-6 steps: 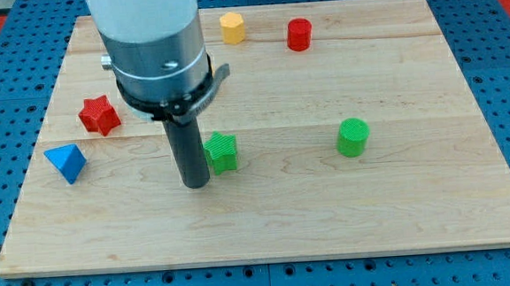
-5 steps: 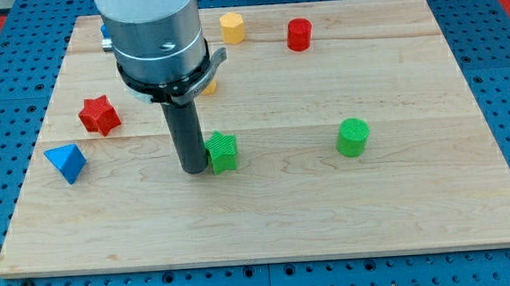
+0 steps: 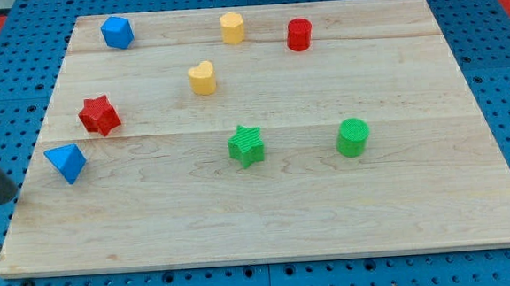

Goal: Move the triangle to the bottom right of the red star

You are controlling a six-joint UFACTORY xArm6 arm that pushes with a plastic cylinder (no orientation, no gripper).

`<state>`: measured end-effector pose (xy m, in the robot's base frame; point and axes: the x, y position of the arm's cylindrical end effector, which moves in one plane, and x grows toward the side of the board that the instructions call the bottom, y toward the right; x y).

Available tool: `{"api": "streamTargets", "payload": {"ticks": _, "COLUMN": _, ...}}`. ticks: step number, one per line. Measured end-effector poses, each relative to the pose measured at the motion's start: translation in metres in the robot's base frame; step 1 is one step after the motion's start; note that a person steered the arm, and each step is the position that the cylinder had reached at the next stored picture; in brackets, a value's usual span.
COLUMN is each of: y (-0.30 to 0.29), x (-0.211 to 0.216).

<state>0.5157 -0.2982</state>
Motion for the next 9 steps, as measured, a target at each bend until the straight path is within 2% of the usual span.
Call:
{"api": "streamTargets", "payload": {"ticks": 1, "y": 0.023, "x": -0.016}}
{"api": "streamTargets", "payload": {"ticks": 3, "y": 0.075, "x": -0.007}}
{"api": "streamTargets", "payload": {"ticks": 4, "y": 0.054, "x": 0.007}}
{"api": "streamTargets", "payload": {"ticks": 7, "y": 0.067, "x": 0.014}}
{"api": "streamTargets", "payload": {"ticks": 9, "y": 0.001, "x": -0.001}}
